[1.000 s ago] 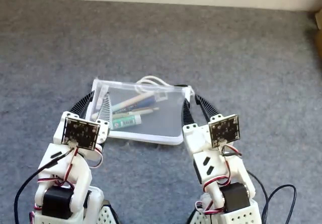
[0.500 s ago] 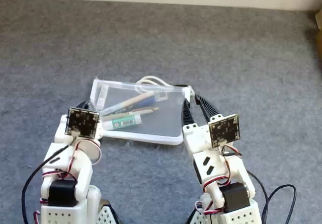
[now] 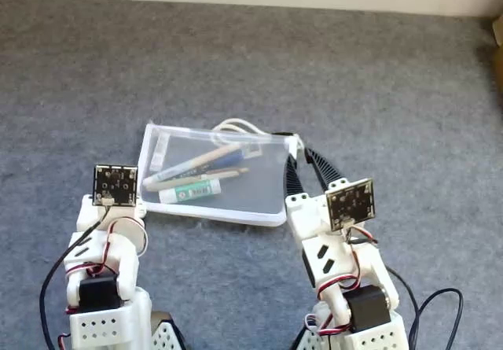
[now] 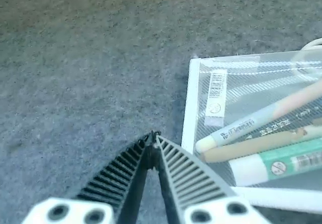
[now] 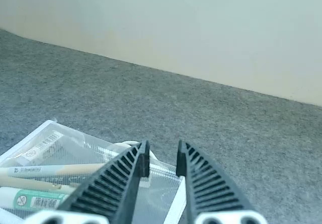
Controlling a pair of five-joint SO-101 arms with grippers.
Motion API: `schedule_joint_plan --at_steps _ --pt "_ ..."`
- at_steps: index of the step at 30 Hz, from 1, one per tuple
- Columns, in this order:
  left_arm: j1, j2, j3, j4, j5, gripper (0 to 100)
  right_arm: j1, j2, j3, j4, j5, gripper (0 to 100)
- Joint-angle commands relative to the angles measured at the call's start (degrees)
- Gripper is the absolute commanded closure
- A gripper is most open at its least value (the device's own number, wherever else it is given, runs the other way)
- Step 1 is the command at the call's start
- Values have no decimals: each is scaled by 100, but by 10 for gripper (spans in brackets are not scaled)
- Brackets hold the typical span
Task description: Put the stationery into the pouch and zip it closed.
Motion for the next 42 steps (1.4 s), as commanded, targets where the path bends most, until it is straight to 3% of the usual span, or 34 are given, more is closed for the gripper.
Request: schedule_joint_plan --at_steps 1,7,13,20,33,39,42 --pt "-57 -66 -22 0 53 993 136 -75 -497 -119 44 908" --pt "-31 -57 4 9 53 993 1156 -75 -585 -92 35 908" --pt "-22 -57 180 -9 26 993 1666 -75 -585 743 26 908" --pt "-22 -57 215 -9 26 993 1648 -75 -286 1886 18 908" --pt "-22 -57 242 -9 26 993 1332 -75 1244 1956 9 908" --pt "-22 -57 251 -9 26 993 1138 -75 1640 1938 -1099 908" --pt "-22 -57 251 -9 26 993 1147 -75 1675 1974 -1196 908"
